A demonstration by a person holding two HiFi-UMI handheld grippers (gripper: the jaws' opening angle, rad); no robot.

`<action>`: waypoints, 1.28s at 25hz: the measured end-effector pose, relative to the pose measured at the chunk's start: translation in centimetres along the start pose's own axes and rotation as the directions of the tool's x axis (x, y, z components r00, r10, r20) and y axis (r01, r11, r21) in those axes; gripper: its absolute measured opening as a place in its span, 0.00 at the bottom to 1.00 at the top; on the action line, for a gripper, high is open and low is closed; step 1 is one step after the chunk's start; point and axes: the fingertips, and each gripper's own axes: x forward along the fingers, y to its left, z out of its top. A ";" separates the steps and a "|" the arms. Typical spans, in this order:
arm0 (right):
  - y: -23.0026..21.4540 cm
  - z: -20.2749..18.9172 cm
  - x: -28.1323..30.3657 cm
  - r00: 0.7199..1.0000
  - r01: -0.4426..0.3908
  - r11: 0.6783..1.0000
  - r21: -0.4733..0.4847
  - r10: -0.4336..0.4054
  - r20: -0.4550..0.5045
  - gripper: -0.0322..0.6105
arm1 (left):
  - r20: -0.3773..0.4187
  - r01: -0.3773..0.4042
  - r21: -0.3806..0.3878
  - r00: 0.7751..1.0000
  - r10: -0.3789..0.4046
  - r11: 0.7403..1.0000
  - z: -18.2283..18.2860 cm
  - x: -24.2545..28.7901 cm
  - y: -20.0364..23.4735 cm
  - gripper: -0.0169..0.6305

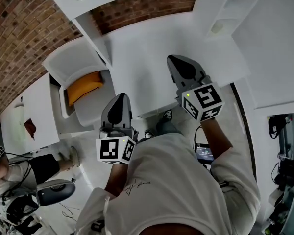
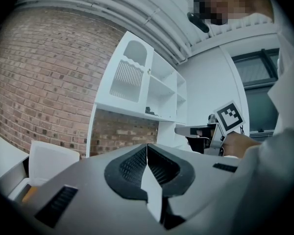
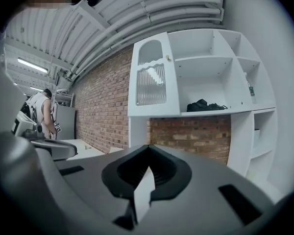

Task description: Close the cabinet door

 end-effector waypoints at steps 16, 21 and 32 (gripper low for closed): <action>2.6 -3.6 -4.4 0.996 0.054 0.995 0.089 -0.048 -0.070 0.09 | -0.030 0.014 -0.014 0.999 -0.015 1.000 -1.4 -2.4 0.8 0.05; 3.6 -5.5 -5.2 0.992 0.059 0.992 0.109 -0.046 -0.115 0.09 | -0.037 0.028 -0.018 0.999 -0.028 0.999 -2.0 -2.4 0.9 0.05; 5.5 -8.3 -6.7 0.980 0.055 0.991 0.121 -0.031 -0.197 0.09 | -0.056 0.051 -0.043 0.997 -0.053 0.998 -2.9 -3.2 1.0 0.05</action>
